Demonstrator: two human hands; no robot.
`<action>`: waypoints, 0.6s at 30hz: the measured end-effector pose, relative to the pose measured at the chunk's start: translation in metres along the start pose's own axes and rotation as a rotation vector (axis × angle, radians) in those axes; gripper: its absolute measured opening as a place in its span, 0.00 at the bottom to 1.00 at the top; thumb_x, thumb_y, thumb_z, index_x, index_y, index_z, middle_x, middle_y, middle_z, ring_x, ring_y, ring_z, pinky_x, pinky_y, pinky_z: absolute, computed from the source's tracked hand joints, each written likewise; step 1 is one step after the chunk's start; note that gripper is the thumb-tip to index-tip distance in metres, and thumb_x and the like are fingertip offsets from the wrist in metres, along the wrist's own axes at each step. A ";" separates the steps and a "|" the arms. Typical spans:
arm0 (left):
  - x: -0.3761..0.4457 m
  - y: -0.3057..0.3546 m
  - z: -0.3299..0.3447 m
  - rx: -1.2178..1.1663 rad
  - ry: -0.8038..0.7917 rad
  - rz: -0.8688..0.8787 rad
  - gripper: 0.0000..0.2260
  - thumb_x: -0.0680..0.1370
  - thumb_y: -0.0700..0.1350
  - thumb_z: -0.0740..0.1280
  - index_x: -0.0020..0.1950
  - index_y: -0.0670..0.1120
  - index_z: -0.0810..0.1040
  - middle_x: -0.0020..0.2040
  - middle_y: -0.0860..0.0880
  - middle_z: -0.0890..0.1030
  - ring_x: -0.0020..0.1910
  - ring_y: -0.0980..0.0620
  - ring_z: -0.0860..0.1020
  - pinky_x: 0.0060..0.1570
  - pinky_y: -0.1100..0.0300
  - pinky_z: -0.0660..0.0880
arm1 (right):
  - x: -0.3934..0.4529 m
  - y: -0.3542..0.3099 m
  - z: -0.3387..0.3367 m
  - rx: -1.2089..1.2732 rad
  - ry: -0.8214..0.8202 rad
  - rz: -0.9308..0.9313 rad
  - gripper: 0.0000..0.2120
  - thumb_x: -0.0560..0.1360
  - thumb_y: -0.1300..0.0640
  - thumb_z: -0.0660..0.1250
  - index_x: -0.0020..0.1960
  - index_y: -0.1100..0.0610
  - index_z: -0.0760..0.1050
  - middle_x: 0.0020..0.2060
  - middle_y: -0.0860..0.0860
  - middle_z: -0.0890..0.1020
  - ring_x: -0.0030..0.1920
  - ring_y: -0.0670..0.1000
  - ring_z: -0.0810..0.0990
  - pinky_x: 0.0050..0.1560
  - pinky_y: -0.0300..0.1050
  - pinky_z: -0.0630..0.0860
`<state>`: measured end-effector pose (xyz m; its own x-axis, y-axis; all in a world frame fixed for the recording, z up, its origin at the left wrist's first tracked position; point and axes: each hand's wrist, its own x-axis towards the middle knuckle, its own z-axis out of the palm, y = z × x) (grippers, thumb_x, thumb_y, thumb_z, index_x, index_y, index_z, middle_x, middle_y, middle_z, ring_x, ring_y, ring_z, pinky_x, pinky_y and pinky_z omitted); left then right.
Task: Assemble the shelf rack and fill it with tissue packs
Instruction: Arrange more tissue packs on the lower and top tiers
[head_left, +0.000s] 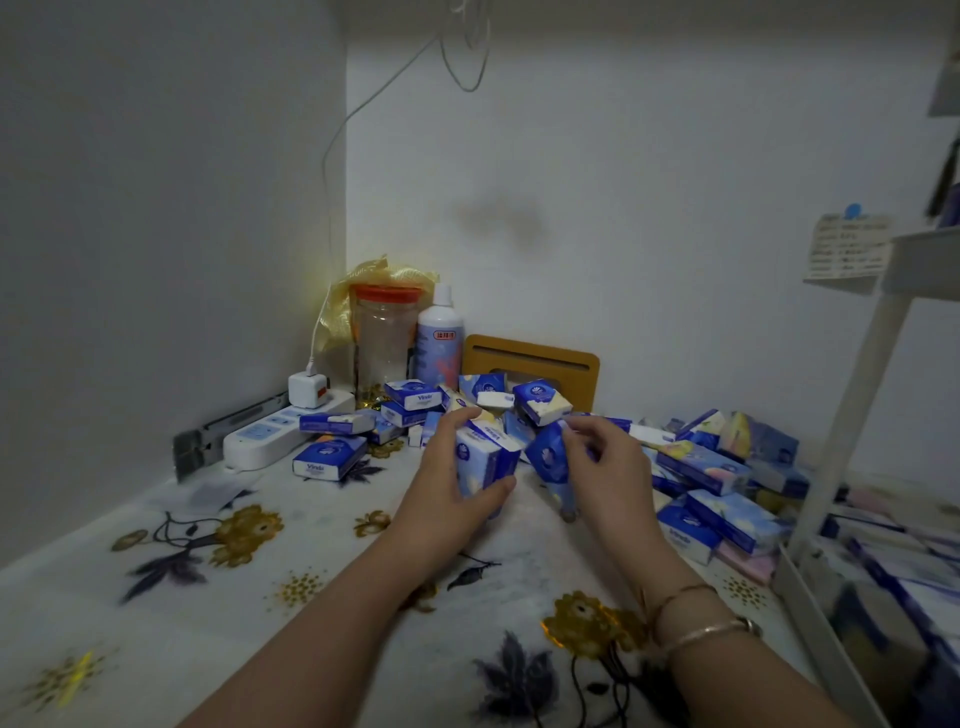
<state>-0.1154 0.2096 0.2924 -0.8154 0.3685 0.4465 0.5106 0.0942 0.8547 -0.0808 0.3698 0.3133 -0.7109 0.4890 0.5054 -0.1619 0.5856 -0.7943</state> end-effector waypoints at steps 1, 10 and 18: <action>0.000 -0.001 0.001 -0.016 -0.004 -0.008 0.28 0.75 0.42 0.70 0.67 0.60 0.59 0.64 0.54 0.70 0.57 0.60 0.75 0.47 0.73 0.75 | 0.000 -0.005 0.003 0.211 -0.023 0.097 0.07 0.79 0.55 0.63 0.55 0.50 0.77 0.52 0.46 0.79 0.53 0.44 0.77 0.48 0.37 0.77; -0.006 0.016 -0.001 -0.060 0.163 -0.032 0.43 0.69 0.39 0.76 0.75 0.56 0.54 0.60 0.59 0.68 0.55 0.65 0.73 0.50 0.71 0.73 | -0.018 -0.038 0.022 0.867 -0.284 0.392 0.12 0.77 0.65 0.61 0.59 0.63 0.77 0.54 0.58 0.82 0.50 0.52 0.83 0.39 0.40 0.79; -0.016 0.087 0.009 -0.104 0.283 0.120 0.38 0.68 0.43 0.77 0.72 0.57 0.62 0.58 0.66 0.73 0.52 0.74 0.74 0.48 0.73 0.75 | -0.019 -0.095 -0.032 0.584 -0.296 0.067 0.15 0.74 0.56 0.70 0.60 0.56 0.75 0.55 0.53 0.80 0.54 0.49 0.81 0.48 0.40 0.79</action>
<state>-0.0552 0.2205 0.3570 -0.8022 0.0977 0.5890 0.5887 -0.0348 0.8076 -0.0301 0.3259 0.3898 -0.8770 0.2650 0.4008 -0.3965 0.0722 -0.9152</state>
